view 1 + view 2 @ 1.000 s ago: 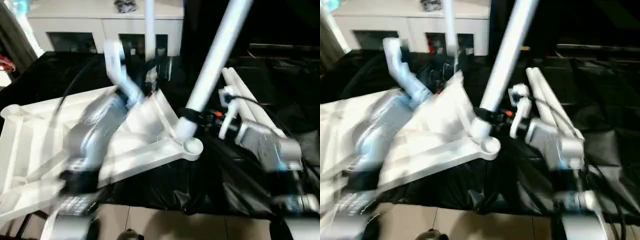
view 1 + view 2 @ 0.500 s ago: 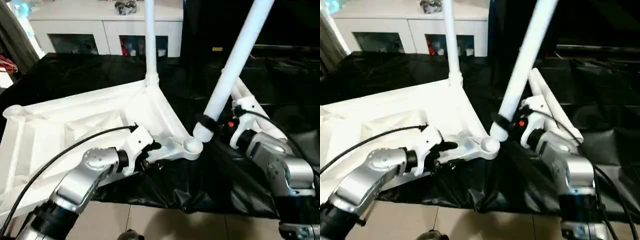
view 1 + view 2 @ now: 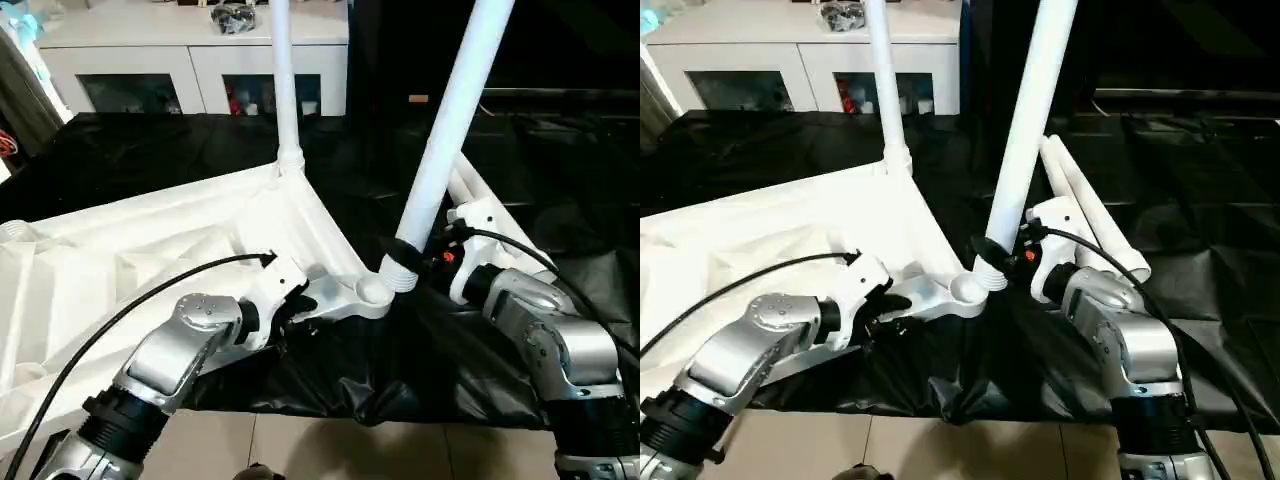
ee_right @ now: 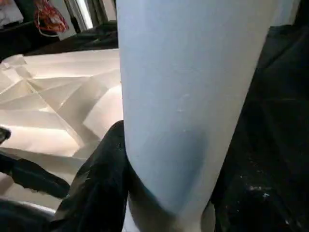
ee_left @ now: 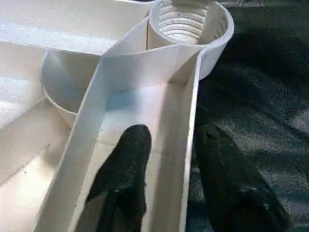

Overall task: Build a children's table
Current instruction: Pick table leg, then insert table leg to table base

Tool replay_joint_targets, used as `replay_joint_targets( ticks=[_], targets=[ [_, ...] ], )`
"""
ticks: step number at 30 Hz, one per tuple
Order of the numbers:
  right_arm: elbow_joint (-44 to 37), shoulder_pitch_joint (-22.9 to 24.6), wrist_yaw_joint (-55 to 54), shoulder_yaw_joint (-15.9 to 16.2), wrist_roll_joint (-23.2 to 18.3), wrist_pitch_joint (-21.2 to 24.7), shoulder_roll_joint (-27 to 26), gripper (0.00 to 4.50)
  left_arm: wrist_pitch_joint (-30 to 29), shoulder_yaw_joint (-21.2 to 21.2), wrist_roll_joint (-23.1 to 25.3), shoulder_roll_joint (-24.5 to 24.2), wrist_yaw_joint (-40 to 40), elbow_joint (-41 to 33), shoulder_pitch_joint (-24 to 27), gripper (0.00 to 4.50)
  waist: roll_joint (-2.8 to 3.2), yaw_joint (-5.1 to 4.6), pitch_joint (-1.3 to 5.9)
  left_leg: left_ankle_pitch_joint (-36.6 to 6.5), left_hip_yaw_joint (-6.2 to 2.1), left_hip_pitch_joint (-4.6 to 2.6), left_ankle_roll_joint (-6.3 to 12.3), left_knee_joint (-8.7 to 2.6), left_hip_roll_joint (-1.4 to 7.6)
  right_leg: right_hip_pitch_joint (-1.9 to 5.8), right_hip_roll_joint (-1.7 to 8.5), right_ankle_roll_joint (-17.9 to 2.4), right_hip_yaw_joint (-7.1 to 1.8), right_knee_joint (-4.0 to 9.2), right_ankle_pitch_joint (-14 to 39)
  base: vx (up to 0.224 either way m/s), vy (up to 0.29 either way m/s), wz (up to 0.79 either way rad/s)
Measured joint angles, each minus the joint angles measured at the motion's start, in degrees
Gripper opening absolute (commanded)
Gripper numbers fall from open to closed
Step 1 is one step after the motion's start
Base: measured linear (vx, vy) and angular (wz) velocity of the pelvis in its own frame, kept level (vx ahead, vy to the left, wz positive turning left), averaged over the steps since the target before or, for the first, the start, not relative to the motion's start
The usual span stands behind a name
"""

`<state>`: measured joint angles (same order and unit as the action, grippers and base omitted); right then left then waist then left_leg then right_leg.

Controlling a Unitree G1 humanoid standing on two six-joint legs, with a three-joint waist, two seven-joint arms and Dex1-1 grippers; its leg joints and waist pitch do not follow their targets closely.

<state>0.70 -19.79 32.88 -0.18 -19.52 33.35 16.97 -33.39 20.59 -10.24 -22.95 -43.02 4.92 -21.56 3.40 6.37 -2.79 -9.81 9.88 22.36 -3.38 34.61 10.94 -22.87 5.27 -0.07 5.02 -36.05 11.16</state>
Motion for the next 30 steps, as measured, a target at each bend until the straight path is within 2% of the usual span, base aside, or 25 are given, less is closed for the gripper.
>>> replay_joint_targets(
  ticks=[1,5,6,10,11,12,15,18,22,30],
  targets=[
    [0.1,0.0,0.0,0.2,0.0,0.0,0.0,1.89,-0.2,0.0,0.1,0.0,0.0,0.0,-0.3,1.43,-0.02,-0.01,-0.01,0.0,0.0,0.0,0.0,0.0,0.0,0.0,0.0,0.0,-0.01,0.0,0.0,0.0,0.0,0.0],
    [0.7,-0.2,0.0,0.7,0.2,0.0,-0.2,1.89,-1.8,0.1,0.3,0.0,-0.5,0.0,-0.8,1.33,-0.11,-0.01,-0.07,0.0,0.01,0.0,0.0,-0.01,-0.01,0.0,0.0,0.0,-0.02,0.02,0.0,0.0,0.0,0.0],
    [0.9,-0.3,0.1,0.7,0.2,0.0,-0.2,1.89,-1.9,0.1,0.3,0.0,-0.5,0.0,-0.8,1.02,-0.13,-0.03,-0.08,0.0,0.01,-0.01,0.0,-0.01,-0.01,0.0,0.0,0.1,-0.02,0.02,0.0,0.0,0.0,0.0],
    [2.4,-1.7,0.1,0.8,0.8,0.0,-0.3,1.89,-1.9,0.1,0.0,0.1,-0.6,0.4,-0.8,0.94,-0.15,-0.11,-0.08,0.0,0.01,-0.03,0.0,-0.02,-0.01,0.0,0.0,0.1,-0.03,0.02,0.0,0.0,0.0,0.0],
    [2.5,-2.2,0.2,1.1,1.1,0.0,-0.3,1.89,-1.9,0.1,0.1,0.1,-0.6,0.4,-0.8,0.83,-0.15,-0.13,-0.08,0.0,0.02,-0.04,0.0,-0.04,-0.01,0.0,0.0,0.1,-0.03,0.02,0.0,0.0,0.0,0.0],
    [2.9,-2.6,0.3,1.5,1.2,-0.1,-0.3,1.89,-2.0,0.1,0.2,0.0,-0.6,0.4,-0.9,0.54,-0.17,-0.19,-0.08,0.0,0.01,-0.06,0.0,-0.04,-0.01,0.01,0.0,0.1,-0.03,0.01,0.0,0.0,0.0,0.0],
    [4.1,-3.8,1.2,2.8,1.3,-0.3,-0.4,1.89,-2.4,0.5,0.5,-0.2,-1.4,0.3,-1.0,0.49,-0.18,-0.24,-0.08,0.0,0.01,-0.09,-0.03,-0.06,-0.01,0.02,0.0,0.1,-0.03,0.01,0.0,0.0,0.0,0.0],
    [5.1,-4.8,2.4,3.6,1.7,-0.3,-0.4,1.89,-3.0,0.5,0.4,0.0,-1.5,0.3,-1.3,0.11,-0.2,-0.28,-0.09,0.0,0.02,-0.07,-0.04,-0.06,-0.02,0.02,0.0,0.1,-0.04,0.02,0.0,0.0,0.0,0.0],
    [8.3,-6.9,5.1,5.2,2.1,-0.6,0.2,1.89,-2.5,0.6,0.6,1.4,-1.5,1.6,-2.5,0.04,-0.25,-0.64,-0.12,0.0,0.04,-0.02,-0.04,-0.06,-0.03,0.0,0.0,-0.1,-0.07,0.09,0.0,0.0,0.0,0.0],
    [16.4,-10.4,7.0,5.8,3.7,-5.2,-0.1,1.89,-0.6,1.2,1.6,2.2,-2.3,4.4,-4.0,0.0,-0.4,-0.76,-0.11,0.0,0.04,-0.04,-0.04,-0.09,-0.02,0.01,-0.01,-0.2,-0.07,0.08,-0.1,0.0,0.0,0.0]
  ],
)
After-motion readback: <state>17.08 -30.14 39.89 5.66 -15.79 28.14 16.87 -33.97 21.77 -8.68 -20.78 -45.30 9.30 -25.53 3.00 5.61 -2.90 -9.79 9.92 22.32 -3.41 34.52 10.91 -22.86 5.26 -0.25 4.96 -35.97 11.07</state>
